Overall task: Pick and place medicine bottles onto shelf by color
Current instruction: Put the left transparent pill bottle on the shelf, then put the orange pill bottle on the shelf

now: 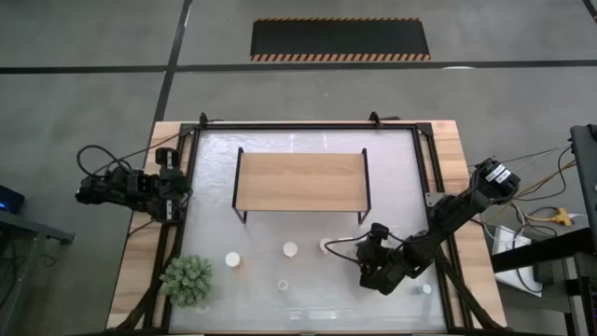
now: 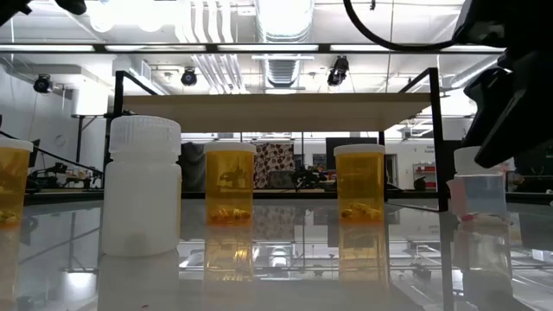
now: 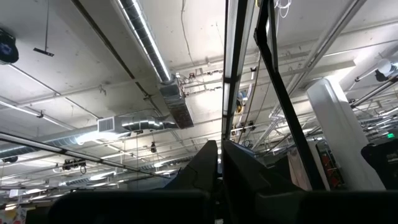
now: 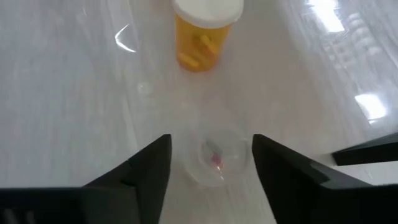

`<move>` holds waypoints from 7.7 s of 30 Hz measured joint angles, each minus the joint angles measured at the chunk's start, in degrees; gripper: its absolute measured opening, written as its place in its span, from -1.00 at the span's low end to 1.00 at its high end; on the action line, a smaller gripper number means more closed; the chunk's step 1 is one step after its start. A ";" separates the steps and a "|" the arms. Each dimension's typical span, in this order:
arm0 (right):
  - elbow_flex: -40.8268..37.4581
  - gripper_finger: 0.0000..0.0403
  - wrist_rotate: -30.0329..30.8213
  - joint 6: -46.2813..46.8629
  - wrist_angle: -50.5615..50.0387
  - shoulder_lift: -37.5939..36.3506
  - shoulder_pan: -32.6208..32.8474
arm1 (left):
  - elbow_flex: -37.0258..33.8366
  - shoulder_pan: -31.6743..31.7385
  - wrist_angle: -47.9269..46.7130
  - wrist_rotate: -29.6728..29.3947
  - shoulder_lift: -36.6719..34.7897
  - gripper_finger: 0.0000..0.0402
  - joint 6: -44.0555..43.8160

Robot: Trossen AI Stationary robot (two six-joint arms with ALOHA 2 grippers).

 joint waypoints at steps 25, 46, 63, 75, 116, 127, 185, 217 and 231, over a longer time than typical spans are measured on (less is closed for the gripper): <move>5.29 -0.33 -7.06 0.62 -4.01 -5.36 0.02 | 0.00 0.00 -0.28 0.00 0.02 -0.97 -0.11; 38.74 -0.33 -5.22 -7.10 -25.67 -3.54 -4.26 | -0.07 -0.02 -3.84 0.00 0.02 -0.97 -0.33; 46.24 -0.33 -14.59 -28.23 -25.59 -1.50 -33.78 | -0.15 -0.02 -13.23 0.02 0.02 -0.97 -0.85; 56.69 -0.33 -19.81 -43.75 -25.23 10.77 -45.46 | -0.13 0.00 -7.34 0.03 -0.17 -0.97 -1.58; 77.26 -0.33 -22.61 -37.60 -28.53 30.18 -45.23 | -0.11 0.00 -3.69 0.26 -0.52 -0.97 -3.85; 74.23 -0.32 -21.29 -35.89 -26.51 30.21 -45.01 | -0.09 0.00 -3.69 0.28 -0.52 -0.97 -3.80; 60.22 -0.94 -21.42 -43.09 -15.95 27.50 -43.85 | -0.07 -0.02 -3.72 0.28 -0.39 -0.97 -3.39; 59.86 -0.94 -16.96 -44.76 -14.92 25.67 -43.78 | -0.07 -0.02 -3.85 0.26 -0.39 -0.97 -3.39; 36.91 -0.96 -9.84 -45.28 5.95 10.55 -23.07 | -0.11 -0.02 -4.74 0.26 0.93 -0.97 -3.45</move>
